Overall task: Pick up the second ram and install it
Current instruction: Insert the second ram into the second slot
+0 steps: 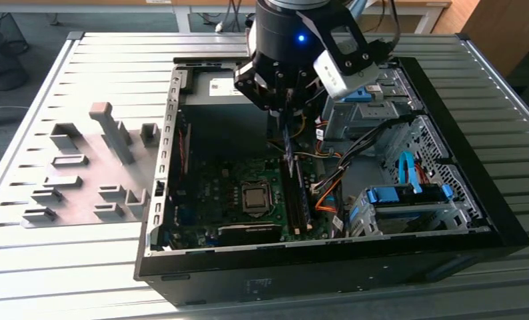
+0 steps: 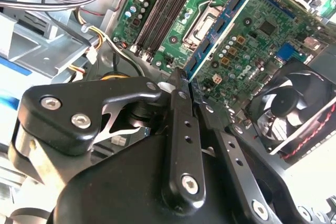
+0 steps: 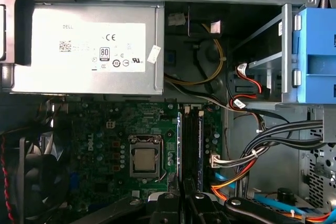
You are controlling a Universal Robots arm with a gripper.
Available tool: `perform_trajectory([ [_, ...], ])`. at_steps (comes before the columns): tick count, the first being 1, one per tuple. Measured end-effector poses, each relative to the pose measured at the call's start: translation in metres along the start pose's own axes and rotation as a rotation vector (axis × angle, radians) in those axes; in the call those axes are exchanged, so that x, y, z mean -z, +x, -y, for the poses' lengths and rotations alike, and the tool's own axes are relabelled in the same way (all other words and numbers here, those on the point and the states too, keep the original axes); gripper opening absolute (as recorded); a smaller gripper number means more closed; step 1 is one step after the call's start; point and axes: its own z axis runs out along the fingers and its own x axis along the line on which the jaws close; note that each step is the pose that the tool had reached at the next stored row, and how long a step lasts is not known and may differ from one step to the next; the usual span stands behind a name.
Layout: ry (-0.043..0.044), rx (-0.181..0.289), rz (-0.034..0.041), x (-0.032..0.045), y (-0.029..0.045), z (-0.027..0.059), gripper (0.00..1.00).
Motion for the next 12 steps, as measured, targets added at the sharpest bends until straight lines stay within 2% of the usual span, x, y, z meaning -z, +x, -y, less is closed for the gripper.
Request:
perform_trajectory([
  [2,0.0,0.0,0.0,-0.0019,0.0,0.0,0.14],
  [12,0.0,0.0,0.0,-0.0021,0.0001,0.0,0.14],
])
